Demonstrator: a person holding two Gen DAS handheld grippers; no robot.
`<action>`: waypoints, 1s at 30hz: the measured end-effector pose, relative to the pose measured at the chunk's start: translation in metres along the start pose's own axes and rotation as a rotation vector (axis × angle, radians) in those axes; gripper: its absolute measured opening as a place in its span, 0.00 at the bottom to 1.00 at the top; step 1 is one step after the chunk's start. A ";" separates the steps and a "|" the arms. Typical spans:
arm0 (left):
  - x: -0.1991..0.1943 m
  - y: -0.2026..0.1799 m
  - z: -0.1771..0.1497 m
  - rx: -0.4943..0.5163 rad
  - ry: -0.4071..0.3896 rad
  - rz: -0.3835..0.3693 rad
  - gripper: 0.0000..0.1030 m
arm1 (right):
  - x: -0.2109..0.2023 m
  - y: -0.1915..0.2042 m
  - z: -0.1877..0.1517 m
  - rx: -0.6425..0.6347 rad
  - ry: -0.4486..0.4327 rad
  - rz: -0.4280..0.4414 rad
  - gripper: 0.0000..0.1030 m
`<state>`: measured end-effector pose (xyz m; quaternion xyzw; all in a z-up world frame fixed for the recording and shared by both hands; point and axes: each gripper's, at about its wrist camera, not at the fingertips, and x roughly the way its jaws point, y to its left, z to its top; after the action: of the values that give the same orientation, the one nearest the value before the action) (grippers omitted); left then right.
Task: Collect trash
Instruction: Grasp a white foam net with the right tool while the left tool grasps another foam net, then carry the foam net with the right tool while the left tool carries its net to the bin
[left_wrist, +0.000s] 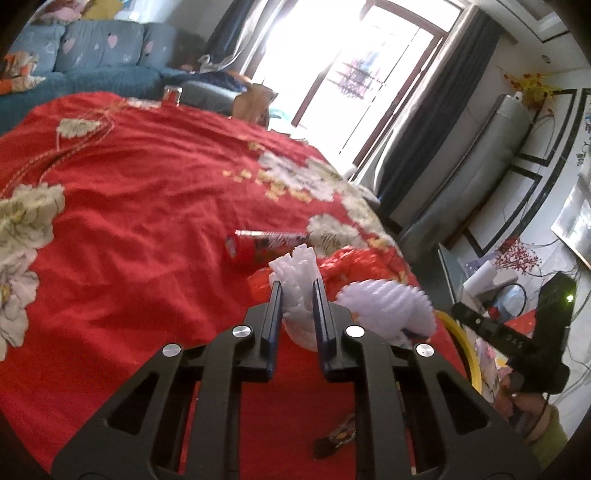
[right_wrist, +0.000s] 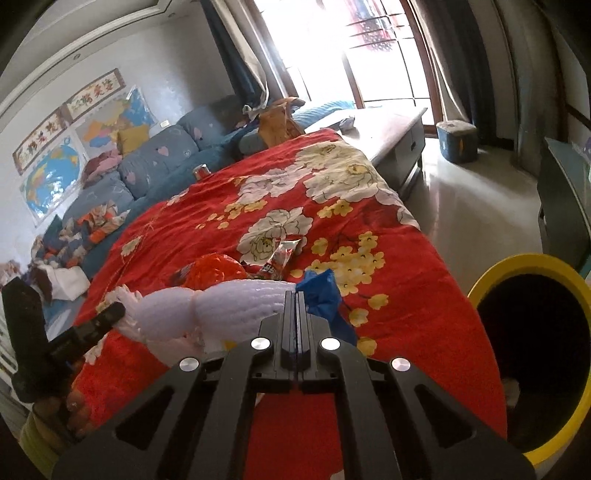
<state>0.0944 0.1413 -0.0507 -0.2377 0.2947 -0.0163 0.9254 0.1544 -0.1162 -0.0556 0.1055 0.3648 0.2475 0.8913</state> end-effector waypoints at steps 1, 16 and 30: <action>-0.002 -0.002 0.002 0.004 -0.004 -0.004 0.10 | 0.000 -0.002 0.000 0.009 0.001 0.013 0.07; -0.033 -0.017 0.022 0.052 -0.094 -0.009 0.10 | 0.041 0.021 -0.011 -0.109 0.089 0.066 0.45; -0.051 -0.048 0.028 0.094 -0.142 -0.083 0.10 | -0.007 0.014 0.004 -0.094 -0.035 0.076 0.17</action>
<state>0.0731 0.1192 0.0181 -0.2065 0.2170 -0.0516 0.9527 0.1476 -0.1083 -0.0435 0.0814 0.3329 0.2960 0.8916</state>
